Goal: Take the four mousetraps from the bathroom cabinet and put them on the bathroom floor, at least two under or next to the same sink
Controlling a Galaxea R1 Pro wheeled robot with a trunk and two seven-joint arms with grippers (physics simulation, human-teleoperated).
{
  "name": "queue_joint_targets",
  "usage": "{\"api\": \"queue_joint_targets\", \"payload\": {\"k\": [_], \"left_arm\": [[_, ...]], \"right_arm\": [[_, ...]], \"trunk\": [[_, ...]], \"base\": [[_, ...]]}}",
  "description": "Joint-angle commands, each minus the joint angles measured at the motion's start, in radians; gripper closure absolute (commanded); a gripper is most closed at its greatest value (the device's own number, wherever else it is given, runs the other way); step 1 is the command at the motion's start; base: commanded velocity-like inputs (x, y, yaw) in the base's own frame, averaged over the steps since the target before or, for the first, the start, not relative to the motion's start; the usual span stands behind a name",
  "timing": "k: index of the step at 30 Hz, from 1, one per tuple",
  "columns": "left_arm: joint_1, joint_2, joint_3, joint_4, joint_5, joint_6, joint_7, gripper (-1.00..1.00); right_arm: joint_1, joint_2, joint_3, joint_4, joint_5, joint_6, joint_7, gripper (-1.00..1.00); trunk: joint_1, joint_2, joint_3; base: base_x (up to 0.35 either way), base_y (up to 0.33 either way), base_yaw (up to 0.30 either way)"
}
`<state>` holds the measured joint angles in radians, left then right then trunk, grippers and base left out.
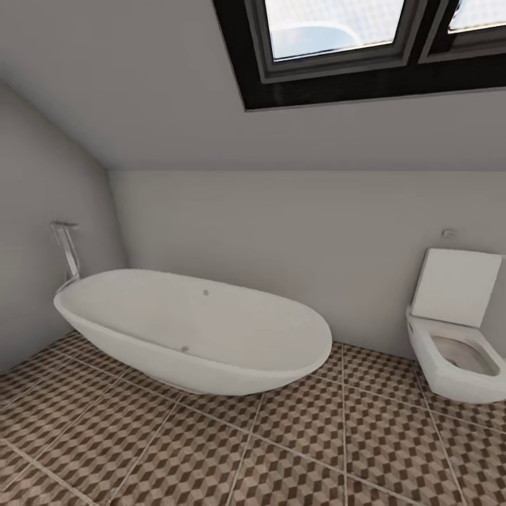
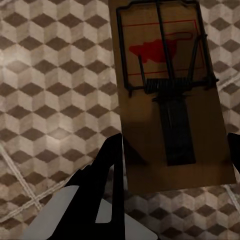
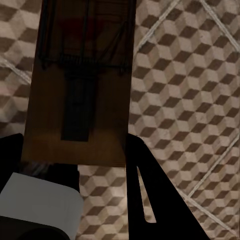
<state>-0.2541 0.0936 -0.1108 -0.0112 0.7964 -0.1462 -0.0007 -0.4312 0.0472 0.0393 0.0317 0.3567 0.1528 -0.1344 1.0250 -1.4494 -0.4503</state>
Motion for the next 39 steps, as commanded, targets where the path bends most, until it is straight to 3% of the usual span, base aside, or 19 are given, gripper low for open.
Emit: {"api": "queue_joint_targets", "payload": {"k": [1, 39], "left_arm": [[-0.001, 0.0, -0.008, 0.0, 0.006, -0.003, 0.001, 1.0], [-0.001, 0.0, -0.008, -0.003, 0.001, 0.005, 0.001, 1.0]], "right_arm": [[-0.001, 0.0, 0.004, 0.002, 0.003, 0.002, -0.004, 1.0], [-0.001, 0.0, 0.004, 0.002, 0.002, 0.002, -0.004, 1.0]], "trunk": [[0.0, -0.001, -0.001], [0.0, -0.001, -0.001]], "base": [[0.0, 0.0, 0.3], [0.0, 0.0, 0.3]]}}
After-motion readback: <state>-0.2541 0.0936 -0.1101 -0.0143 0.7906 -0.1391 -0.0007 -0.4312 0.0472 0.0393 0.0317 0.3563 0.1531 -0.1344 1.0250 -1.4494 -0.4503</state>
